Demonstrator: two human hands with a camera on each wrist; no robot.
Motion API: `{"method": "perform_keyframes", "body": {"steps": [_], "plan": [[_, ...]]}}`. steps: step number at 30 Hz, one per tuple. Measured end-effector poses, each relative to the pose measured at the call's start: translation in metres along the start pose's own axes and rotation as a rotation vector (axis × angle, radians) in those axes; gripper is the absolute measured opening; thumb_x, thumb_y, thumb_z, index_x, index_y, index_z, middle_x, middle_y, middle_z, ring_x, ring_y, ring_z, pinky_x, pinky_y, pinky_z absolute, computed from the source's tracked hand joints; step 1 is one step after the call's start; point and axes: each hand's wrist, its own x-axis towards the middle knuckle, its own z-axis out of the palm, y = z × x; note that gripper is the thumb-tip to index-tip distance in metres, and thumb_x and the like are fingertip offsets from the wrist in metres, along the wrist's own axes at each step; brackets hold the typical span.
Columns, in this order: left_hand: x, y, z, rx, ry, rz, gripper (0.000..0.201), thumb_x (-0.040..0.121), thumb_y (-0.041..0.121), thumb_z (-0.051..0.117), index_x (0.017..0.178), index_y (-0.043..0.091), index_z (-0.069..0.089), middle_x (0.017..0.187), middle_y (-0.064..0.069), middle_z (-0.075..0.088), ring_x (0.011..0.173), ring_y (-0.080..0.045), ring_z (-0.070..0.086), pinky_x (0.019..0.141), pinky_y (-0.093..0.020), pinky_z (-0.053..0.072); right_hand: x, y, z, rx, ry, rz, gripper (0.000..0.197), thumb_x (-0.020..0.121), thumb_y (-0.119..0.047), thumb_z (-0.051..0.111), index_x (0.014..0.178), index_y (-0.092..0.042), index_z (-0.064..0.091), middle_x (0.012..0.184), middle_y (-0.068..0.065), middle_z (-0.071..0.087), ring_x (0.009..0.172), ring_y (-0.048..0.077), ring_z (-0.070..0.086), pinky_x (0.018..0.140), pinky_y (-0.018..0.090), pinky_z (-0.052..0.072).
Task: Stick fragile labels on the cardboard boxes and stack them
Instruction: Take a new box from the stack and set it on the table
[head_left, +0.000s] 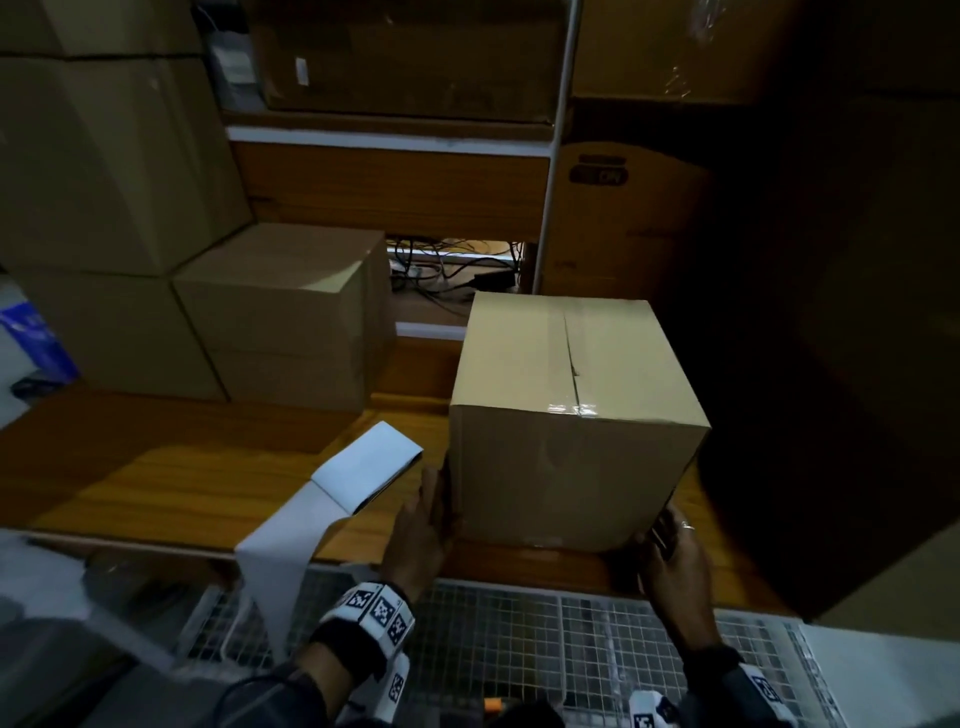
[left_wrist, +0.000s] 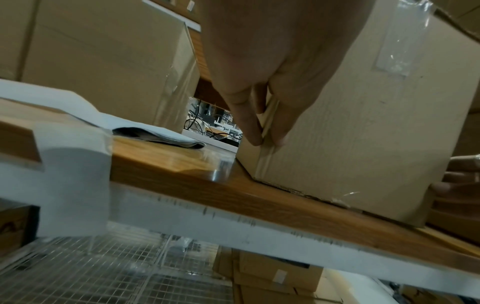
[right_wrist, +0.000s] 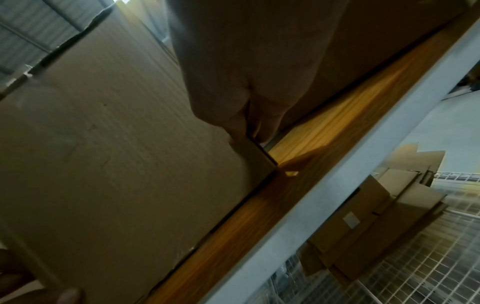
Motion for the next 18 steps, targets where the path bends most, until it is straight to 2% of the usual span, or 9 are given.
{"method": "perform_keyframes", "body": {"steps": [2, 4, 7, 9, 11, 13, 16, 18], "plan": [[0.005, -0.012, 0.001, 0.032, -0.022, 0.028, 0.081, 0.095, 0.038, 0.066, 0.157, 0.036, 0.014, 0.138, -0.008, 0.059, 0.117, -0.025, 0.062, 0.092, -0.051, 0.057, 0.0, 0.002, 0.002, 0.005, 0.023, 0.016, 0.044, 0.102, -0.014, 0.062, 0.144, -0.023, 0.053, 0.133, -0.003, 0.066, 0.12, 0.016, 0.064, 0.093, 0.035, 0.056], [0.006, -0.016, -0.003, 0.093, -0.052, 0.07, 0.085, 0.09, 0.021, 0.073, 0.154, 0.035, 0.019, 0.137, -0.005, 0.059, 0.119, -0.023, 0.062, 0.089, -0.047, 0.059, -0.001, 0.001, 0.004, 0.001, 0.048, 0.032, 0.046, 0.099, -0.013, 0.065, 0.142, -0.022, 0.055, 0.128, -0.002, 0.068, 0.115, 0.019, 0.065, 0.087, 0.034, 0.055], [0.002, -0.011, -0.011, 0.137, -0.088, 0.137, 0.081, 0.082, 0.0, 0.075, 0.143, 0.031, 0.032, 0.136, -0.001, 0.06, 0.12, -0.02, 0.062, 0.087, -0.04, 0.061, -0.007, -0.002, 0.008, 0.045, 0.063, 0.076, 0.055, 0.093, -0.005, 0.069, 0.143, -0.022, 0.053, 0.128, -0.002, 0.068, 0.114, 0.017, 0.065, 0.093, 0.043, 0.056], [0.007, -0.009, -0.014, 0.115, -0.08, 0.158, 0.067, 0.085, -0.002, 0.073, 0.136, 0.025, 0.04, 0.133, -0.001, 0.061, 0.119, -0.018, 0.063, 0.088, -0.038, 0.061, -0.012, -0.006, 0.012, 0.075, 0.072, 0.088, 0.054, 0.094, -0.009, 0.07, 0.143, -0.022, 0.053, 0.128, -0.002, 0.068, 0.114, 0.016, 0.065, 0.093, 0.044, 0.057], [0.019, -0.008, -0.02, 0.072, -0.067, 0.132, 0.052, 0.089, -0.002, 0.069, 0.129, 0.022, 0.046, 0.129, 0.0, 0.064, 0.116, -0.017, 0.064, 0.088, -0.037, 0.061, -0.023, -0.014, 0.019, 0.097, 0.097, 0.096, 0.052, 0.095, -0.017, 0.071, 0.143, -0.02, 0.054, 0.129, -0.001, 0.068, 0.114, 0.016, 0.066, 0.087, 0.034, 0.056], [0.035, -0.009, -0.029, 0.008, -0.069, 0.095, 0.046, 0.09, -0.005, 0.066, 0.124, 0.021, 0.048, 0.125, 0.0, 0.067, 0.111, -0.016, 0.066, 0.085, -0.037, 0.062, -0.038, -0.024, 0.029, 0.116, 0.12, 0.099, 0.049, 0.094, -0.025, 0.073, 0.14, -0.02, 0.056, 0.127, -0.003, 0.068, 0.112, 0.015, 0.066, 0.08, 0.026, 0.053], [0.061, -0.008, -0.044, -0.079, -0.127, 0.093, 0.049, 0.091, -0.007, 0.059, 0.13, 0.02, 0.047, 0.125, -0.003, 0.068, 0.102, -0.02, 0.068, 0.077, -0.035, 0.059, -0.061, -0.036, 0.052, 0.114, 0.109, 0.129, 0.047, 0.094, -0.024, 0.073, 0.138, -0.025, 0.055, 0.126, -0.005, 0.067, 0.109, 0.01, 0.065, 0.08, 0.025, 0.051], [0.077, -0.004, -0.053, -0.145, -0.18, 0.054, 0.046, 0.098, 0.0, 0.056, 0.137, 0.02, 0.043, 0.127, 0.0, 0.063, 0.101, -0.025, 0.068, 0.077, -0.036, 0.056, -0.074, -0.04, 0.069, 0.091, 0.092, 0.166, 0.048, 0.095, -0.022, 0.072, 0.139, -0.025, 0.054, 0.127, -0.006, 0.066, 0.109, 0.009, 0.064, 0.081, 0.024, 0.05]]}}
